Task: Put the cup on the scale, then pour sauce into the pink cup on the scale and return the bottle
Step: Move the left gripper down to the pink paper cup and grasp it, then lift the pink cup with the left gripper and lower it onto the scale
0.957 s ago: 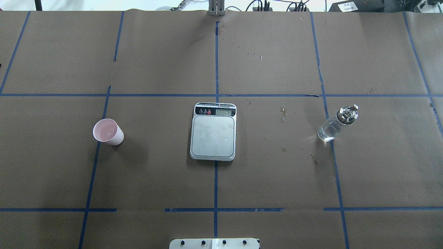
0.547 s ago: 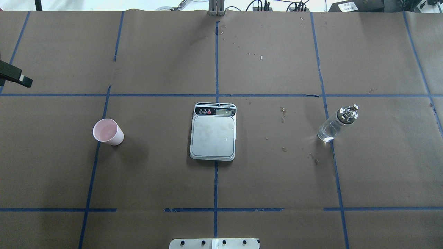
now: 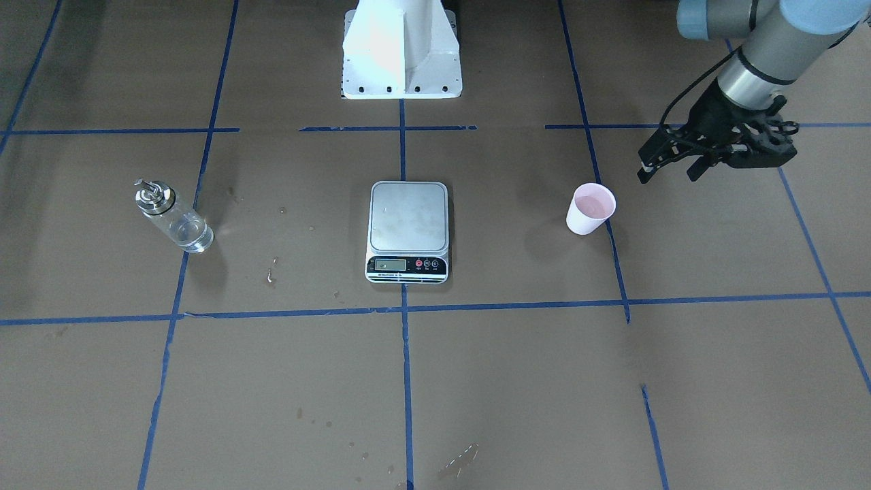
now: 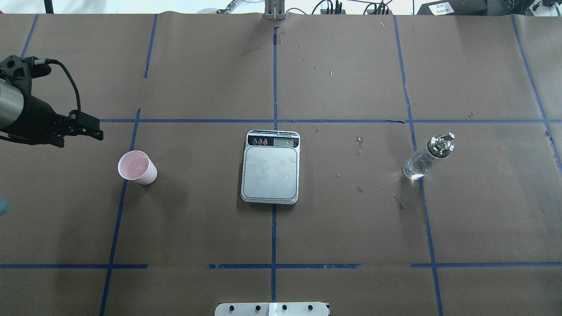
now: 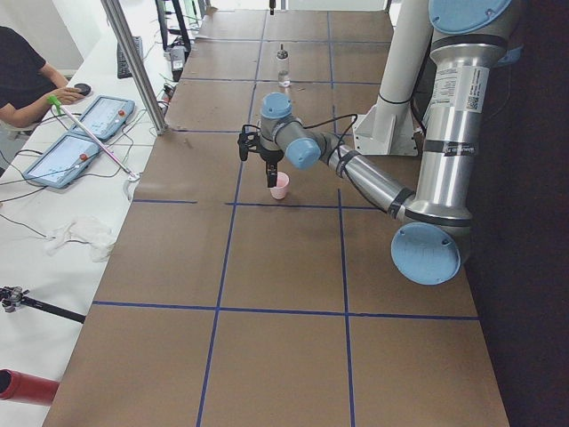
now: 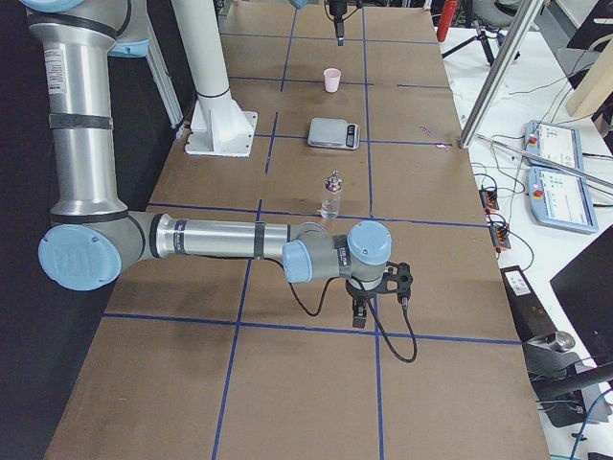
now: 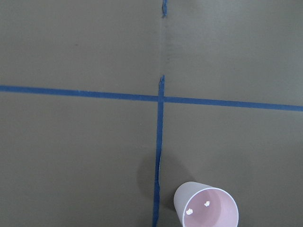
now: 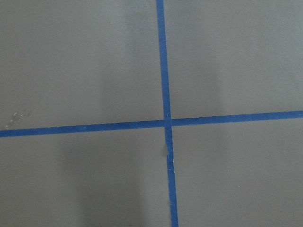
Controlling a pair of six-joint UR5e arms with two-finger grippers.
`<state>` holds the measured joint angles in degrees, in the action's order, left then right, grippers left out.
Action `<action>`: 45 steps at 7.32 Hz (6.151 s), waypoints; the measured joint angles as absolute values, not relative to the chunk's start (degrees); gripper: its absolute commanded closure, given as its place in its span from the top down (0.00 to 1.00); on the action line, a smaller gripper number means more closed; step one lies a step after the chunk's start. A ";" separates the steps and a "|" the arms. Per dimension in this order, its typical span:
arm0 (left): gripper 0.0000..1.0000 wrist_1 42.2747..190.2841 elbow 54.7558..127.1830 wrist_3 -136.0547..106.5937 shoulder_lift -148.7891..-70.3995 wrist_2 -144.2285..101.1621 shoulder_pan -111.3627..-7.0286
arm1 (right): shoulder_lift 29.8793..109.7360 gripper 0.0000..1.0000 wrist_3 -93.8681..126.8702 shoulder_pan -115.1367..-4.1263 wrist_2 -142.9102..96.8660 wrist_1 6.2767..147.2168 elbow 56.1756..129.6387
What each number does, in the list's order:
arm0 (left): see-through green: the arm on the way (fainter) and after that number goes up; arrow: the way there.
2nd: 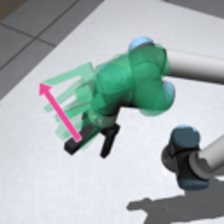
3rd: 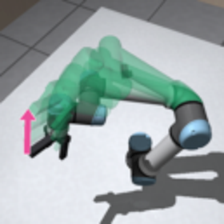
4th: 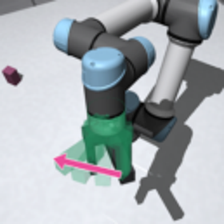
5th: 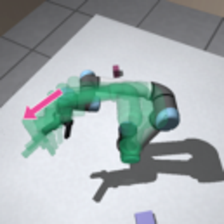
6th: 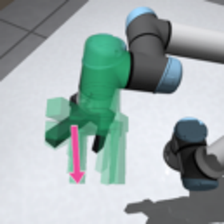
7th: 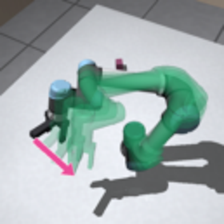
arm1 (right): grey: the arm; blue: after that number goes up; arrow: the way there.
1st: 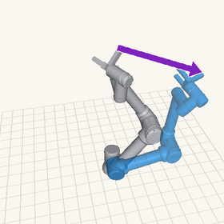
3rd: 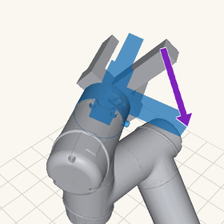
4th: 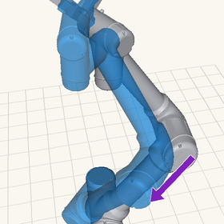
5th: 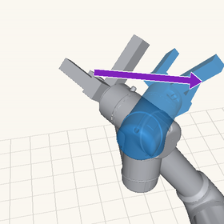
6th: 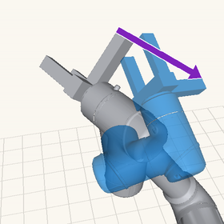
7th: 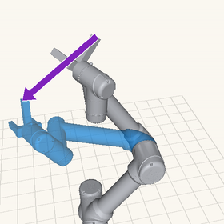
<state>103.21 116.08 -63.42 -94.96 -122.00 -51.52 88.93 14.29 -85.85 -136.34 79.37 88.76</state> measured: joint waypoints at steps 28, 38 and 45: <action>0.00 78.67 119.49 -72.04 -114.58 -118.18 -45.46 | 88.56 1.00 20.27 -85.96 -139.48 79.31 94.15; 0.00 88.58 96.36 -97.61 -134.74 -110.63 -31.65 | 88.72 1.00 20.39 -85.96 -139.48 79.80 96.63; 0.82 90.77 94.89 -97.17 -134.04 -110.72 -30.44 | 88.73 1.00 20.39 -85.96 -139.48 79.80 96.68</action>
